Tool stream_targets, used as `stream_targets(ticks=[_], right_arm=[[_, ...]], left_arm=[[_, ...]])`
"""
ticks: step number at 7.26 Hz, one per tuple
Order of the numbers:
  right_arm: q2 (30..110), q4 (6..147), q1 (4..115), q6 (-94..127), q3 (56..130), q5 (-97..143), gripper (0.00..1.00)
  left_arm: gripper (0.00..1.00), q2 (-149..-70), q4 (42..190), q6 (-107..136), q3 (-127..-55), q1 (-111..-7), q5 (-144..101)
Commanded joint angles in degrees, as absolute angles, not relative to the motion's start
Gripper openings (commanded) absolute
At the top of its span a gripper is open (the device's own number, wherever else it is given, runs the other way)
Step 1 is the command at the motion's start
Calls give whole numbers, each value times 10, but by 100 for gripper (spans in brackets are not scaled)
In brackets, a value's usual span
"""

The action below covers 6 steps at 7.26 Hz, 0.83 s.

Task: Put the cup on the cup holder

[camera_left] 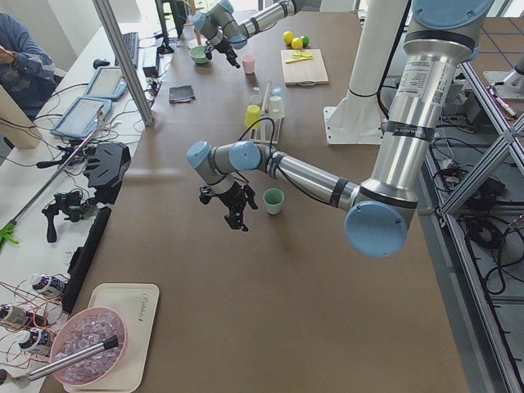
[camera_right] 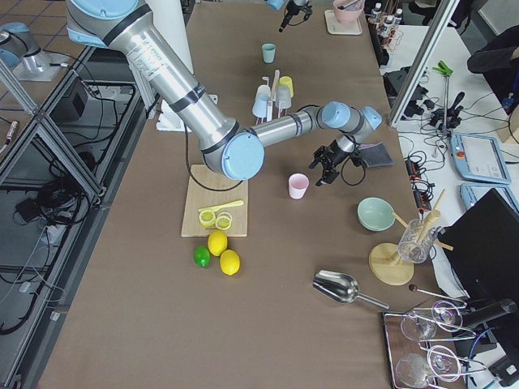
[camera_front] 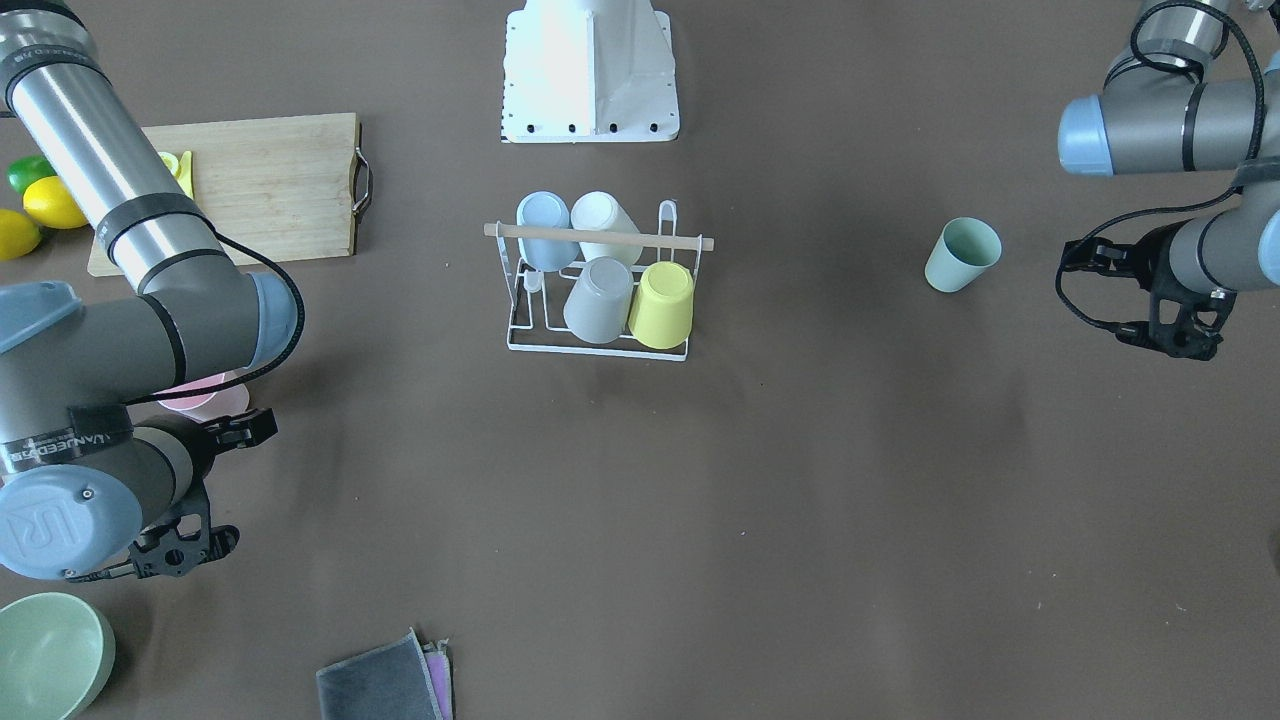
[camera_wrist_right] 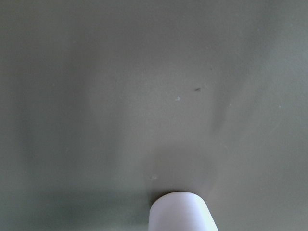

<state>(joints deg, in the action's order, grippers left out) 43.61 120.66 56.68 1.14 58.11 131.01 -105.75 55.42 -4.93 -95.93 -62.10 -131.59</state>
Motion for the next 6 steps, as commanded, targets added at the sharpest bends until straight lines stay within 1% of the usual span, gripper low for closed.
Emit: stream_targets(ticks=[1,2,4,6], right_arm=[[397,1213,561,-38,502,1307,100],[383,1213,561,-68,475,1305,100],[359,1213,561,-94,429,1292,100],[349,1223,556,-114,399,1276,100]], left_arm=[[98,-1127,478,-50,-930,-572,-1306],[98,-1135,476,-62,-926,-535,-1307],[98,-1164,468,-63,-898,-498,-1306],[98,-1165,467,-83,-880,-472,-1293]])
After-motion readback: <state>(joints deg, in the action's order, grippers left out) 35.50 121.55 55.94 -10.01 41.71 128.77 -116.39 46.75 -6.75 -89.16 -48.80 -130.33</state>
